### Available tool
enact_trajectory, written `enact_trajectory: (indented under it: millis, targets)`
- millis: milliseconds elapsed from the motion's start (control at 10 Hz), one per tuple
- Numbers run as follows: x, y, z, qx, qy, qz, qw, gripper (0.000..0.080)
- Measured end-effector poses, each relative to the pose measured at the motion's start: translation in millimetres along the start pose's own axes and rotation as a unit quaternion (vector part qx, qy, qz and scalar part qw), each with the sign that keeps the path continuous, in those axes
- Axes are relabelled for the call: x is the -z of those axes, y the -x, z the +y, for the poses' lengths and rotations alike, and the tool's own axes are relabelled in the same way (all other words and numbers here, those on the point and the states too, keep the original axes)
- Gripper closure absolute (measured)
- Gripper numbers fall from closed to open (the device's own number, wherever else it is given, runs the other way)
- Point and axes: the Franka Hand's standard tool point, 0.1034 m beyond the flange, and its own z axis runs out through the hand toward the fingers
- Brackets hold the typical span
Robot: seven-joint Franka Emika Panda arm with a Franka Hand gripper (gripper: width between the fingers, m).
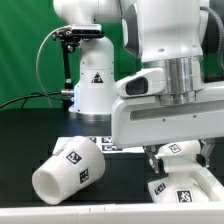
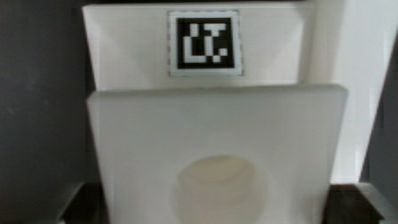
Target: Assemble lamp
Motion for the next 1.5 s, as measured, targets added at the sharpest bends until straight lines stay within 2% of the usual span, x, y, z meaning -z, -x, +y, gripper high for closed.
enact_trajectory:
  millis: [500,900,1300,1400,1500]
  targets:
    - [-0.9,-10.6,0.5,-0.010,0.002,0.016,1.000,0.0268]
    - [-2.1,-18.4,0.3,-0.006,0.001,0.056,0.998,0.0268]
    - [-2.0,-18.8,0.5,-0.006,0.001,0.057,0.998,0.0268]
    - [-2.1,-18.7,0.5,-0.006,0.001,0.056,0.998,0.0176]
    - [-2.1,-18.7,0.5,-0.006,0.001,0.056,0.998,0.0122]
